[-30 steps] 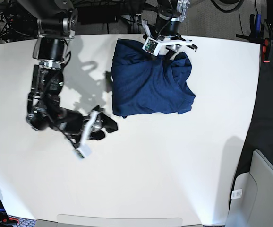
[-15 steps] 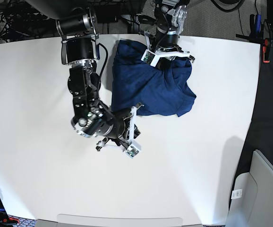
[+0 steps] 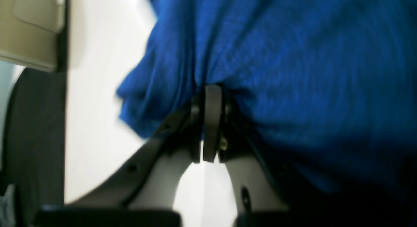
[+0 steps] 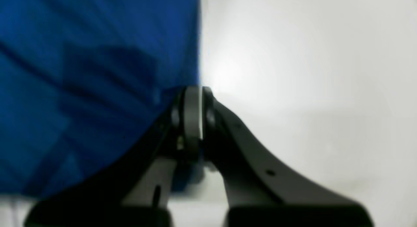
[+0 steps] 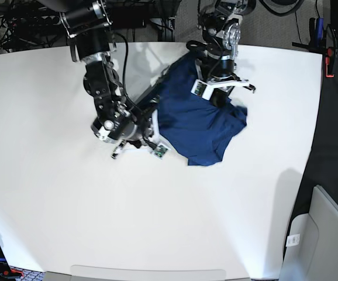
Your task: Fold the T-shirt properly
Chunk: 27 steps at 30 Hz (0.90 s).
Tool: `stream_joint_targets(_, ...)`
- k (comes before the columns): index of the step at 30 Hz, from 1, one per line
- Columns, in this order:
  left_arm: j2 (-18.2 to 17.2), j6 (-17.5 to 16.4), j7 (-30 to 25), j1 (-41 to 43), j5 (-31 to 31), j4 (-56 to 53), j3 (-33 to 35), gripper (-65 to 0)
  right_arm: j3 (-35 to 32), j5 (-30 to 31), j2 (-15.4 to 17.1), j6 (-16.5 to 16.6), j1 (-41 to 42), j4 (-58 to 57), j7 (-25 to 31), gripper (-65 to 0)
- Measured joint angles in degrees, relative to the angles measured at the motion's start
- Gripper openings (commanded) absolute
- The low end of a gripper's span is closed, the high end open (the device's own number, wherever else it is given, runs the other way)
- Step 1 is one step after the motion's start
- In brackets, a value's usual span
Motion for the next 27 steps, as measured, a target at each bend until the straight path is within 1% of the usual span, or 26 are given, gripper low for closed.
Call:
stream_joint_targets(3, -0.13, 0.85, -1.2, -2.91, -0.66, -2.89, -0.92, -64.8, 0.5, -0.02, 2.21, 0.0, -3.19, 5.2, -0.42, -63.9)
stream_joint_targets(8, -0.04, -0.22, -0.17, -8.17, -1.57, -6.12, -0.96, -64.8, 0.46, 0.0, 4.68, 0.0, -8.76, 11.72, -1.09, -63.9)
stream_joint_targets(10, -0.04, -0.48, -0.07, -8.96, -1.6, -6.32, -0.96, -64.8, 0.85, 0.0, 4.96, 0.04, -11.02, 14.53, -1.16, -63.9)
stream_joint_targets(14, -0.24, -0.92, -2.36, -9.42, -1.84, -6.45, -0.96, -64.8, 6.36, 0.83, 4.17, 0.17, -12.35, 18.51, -1.03, -63.9)
stream_joint_targets(15, -0.39, -1.29, -2.19, -9.29, -1.79, -5.79, -0.96, -64.8, 7.91, 2.14, 4.31, 0.17, -12.09, 19.41, -1.07, -63.9)
stream_joint_targets(17, -2.01, -2.91, -1.16, -8.35, -2.71, -1.88, -0.9, -64.8, 11.47, 6.49, 3.96, 0.15, -11.21, 20.2, -1.25, -63.9)
stream_joint_targets(20, -4.0, -2.36, -0.13, -5.81, -2.64, 4.44, -1.75, -64.8, 15.89, 11.98, 2.78, 0.2, -9.94, 20.17, -1.22, -63.9)
stream_joint_targets(21, -4.48, -2.36, 0.07, -5.25, -2.58, 5.51, -2.91, -64.8, 16.96, 12.52, 2.32, 0.2, -9.2, 19.91, -1.36, -63.9)
stream_joint_targets(23, -4.52, -1.84, 2.36, -4.72, -2.64, 5.33, -5.68, -64.8, 19.15, 12.09, 0.7, -0.02, -6.82, 17.55, -1.27, -63.9)
stream_joint_targets(26, -4.46, -2.84, 2.4, -4.9, -3.15, 2.12, -10.12, -64.8, 20.31, 11.91, -1.64, -0.17, -1.84, 11.61, -1.42, -63.9)
stream_joint_targets(27, -4.52, -2.38, 2.23, -4.85, -2.97, 1.44, -11.17, -64.8, 20.35, 12.11, -2.25, -0.13, -0.46, 9.73, -1.16, -63.9)
